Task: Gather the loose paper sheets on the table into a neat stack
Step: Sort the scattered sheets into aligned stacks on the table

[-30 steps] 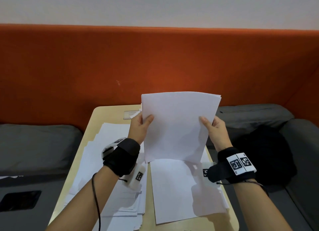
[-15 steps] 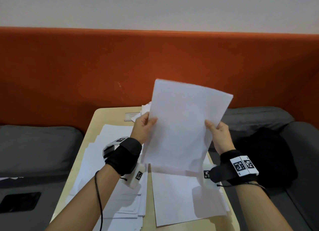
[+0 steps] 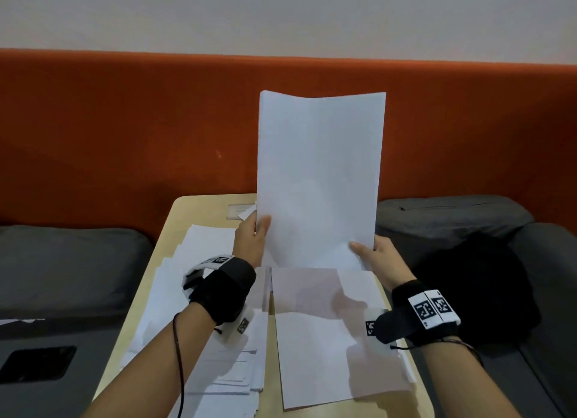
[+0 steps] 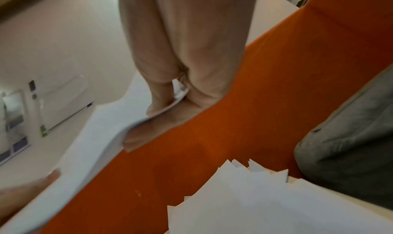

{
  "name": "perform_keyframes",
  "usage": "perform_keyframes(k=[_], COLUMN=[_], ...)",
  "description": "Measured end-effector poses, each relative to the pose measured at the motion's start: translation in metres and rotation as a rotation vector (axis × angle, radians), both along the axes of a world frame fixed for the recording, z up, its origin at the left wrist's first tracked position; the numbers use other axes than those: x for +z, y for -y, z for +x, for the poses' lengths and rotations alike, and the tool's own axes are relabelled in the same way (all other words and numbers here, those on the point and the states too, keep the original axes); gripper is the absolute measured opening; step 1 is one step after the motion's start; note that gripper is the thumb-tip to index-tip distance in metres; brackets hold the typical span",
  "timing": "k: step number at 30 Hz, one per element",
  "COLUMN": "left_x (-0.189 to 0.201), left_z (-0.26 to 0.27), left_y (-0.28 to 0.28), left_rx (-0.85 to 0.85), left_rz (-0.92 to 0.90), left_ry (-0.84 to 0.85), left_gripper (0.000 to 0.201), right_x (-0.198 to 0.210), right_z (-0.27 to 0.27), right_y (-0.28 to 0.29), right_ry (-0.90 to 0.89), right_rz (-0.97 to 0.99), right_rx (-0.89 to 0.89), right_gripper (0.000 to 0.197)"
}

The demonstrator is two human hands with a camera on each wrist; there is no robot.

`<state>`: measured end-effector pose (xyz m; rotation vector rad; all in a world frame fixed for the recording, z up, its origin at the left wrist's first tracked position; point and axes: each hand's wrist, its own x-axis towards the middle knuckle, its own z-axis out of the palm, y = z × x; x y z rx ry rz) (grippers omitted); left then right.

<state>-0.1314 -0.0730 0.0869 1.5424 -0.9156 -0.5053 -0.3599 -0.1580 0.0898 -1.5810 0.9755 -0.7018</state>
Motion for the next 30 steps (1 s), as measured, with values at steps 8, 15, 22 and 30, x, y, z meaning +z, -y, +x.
perform_keyframes(k=[8,15,22,30], left_x=[-0.022,-0.006,-0.031,-0.087], left_z=[0.015,0.03,0.072,0.139], left_y=[-0.013,-0.02,-0.027,-0.092], left_rx=[0.165,0.092,0.264,0.319], left_rz=[0.047,0.032,0.262,0.684], left_ry=[0.193,0.047,0.06,0.138], left_gripper=[0.032,0.005,0.021,0.026], right_x=[0.002,-0.01,-0.035,-0.082], right_z=[0.021,0.031,0.039,0.008], right_y=[-0.013,-0.021,-0.016,0.004], right_ry=[0.104,0.051,-0.189,-0.775], right_rz=[0.053,0.035,0.045,0.015], right_rx=[-0.014,0.019,0.066,-0.12], right_gripper=[0.019,0.008,0.01,0.043])
